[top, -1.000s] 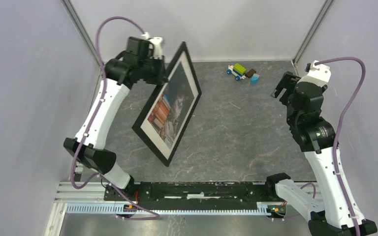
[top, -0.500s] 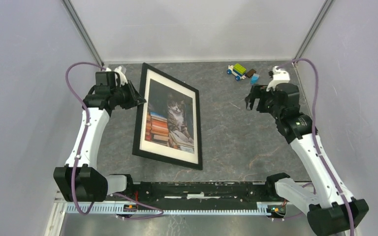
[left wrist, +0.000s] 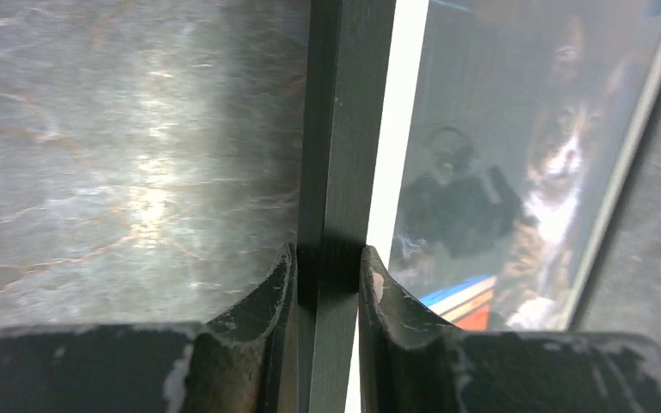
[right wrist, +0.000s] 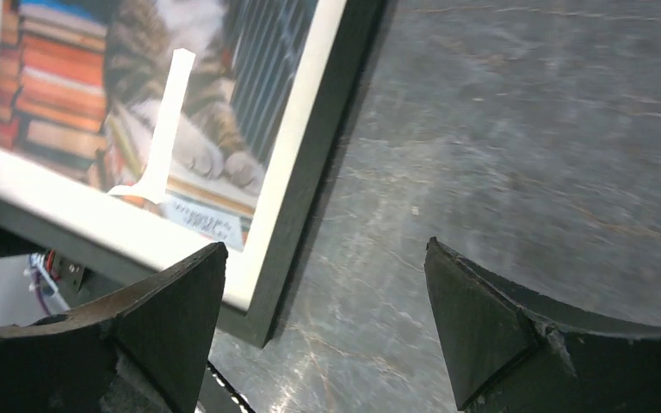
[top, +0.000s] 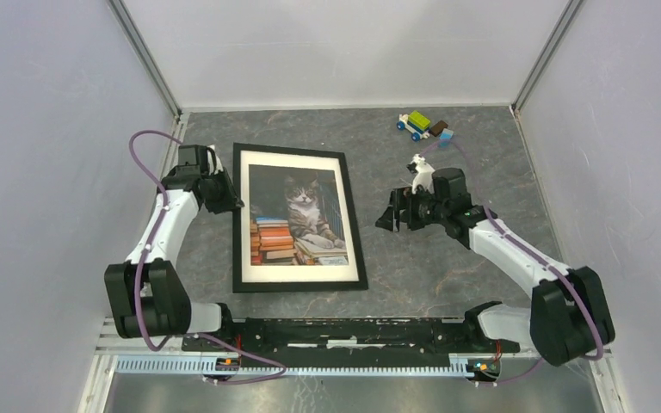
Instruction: Put the photo into the frame
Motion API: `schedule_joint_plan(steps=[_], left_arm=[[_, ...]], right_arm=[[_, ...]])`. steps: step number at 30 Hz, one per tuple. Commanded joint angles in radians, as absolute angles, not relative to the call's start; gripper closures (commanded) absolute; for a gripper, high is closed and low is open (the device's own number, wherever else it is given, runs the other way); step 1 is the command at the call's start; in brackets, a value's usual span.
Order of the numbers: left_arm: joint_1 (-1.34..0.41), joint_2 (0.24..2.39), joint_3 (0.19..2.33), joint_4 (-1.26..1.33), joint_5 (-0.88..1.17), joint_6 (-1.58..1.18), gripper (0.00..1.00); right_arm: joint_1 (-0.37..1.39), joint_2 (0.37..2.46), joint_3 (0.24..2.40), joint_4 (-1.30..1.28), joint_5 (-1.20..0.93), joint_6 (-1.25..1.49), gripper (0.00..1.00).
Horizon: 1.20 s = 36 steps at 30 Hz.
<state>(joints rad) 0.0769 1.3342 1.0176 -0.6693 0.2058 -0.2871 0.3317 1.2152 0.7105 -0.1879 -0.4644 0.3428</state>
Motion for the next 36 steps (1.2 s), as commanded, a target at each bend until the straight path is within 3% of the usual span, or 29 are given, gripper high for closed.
schedule_joint_plan(steps=[1, 8, 14, 17, 19, 23, 29, 31, 36], left_arm=[[0.097, 1.383, 1.038, -0.641, -0.104, -0.192, 0.98], [0.104, 1.472, 1.100, -0.655, -0.289, -0.120, 0.98], [0.114, 1.489, 1.099, -0.653, -0.412, -0.124, 0.96], [0.120, 1.478, 1.113, -0.684, -0.475, -0.171, 0.71], [0.122, 1.456, 1.121, -0.704, -0.535, -0.212, 0.41], [0.133, 1.341, 1.150, -0.733, -0.525, -0.291, 0.27], [0.092, 1.155, 1.261, -0.708, -0.123, -0.356, 0.20], [0.017, 1.128, 1.318, -0.705, -0.047, -0.363, 0.18], [-0.378, 1.066, 1.416, -0.597, -0.007, -0.331, 0.08]], right_arm=[[0.410, 1.286, 0.697, -0.007, -0.549, 0.405, 0.10], [0.448, 1.338, 0.686, 0.057, -0.563, 0.416, 0.10], [0.448, 1.303, 0.712, -0.054, -0.520, 0.324, 0.10], [0.446, 1.260, 0.749, -0.138, -0.471, 0.280, 0.09], [0.446, 1.219, 0.778, -0.187, -0.446, 0.266, 0.09], [0.446, 1.121, 0.874, -0.334, -0.341, 0.203, 0.08], [0.445, 0.971, 1.074, -0.606, -0.080, 0.103, 0.05], [0.445, 0.922, 1.134, -0.663, -0.018, 0.079, 0.03], [0.447, 0.830, 1.300, -0.773, 0.144, 0.028, 0.02]])
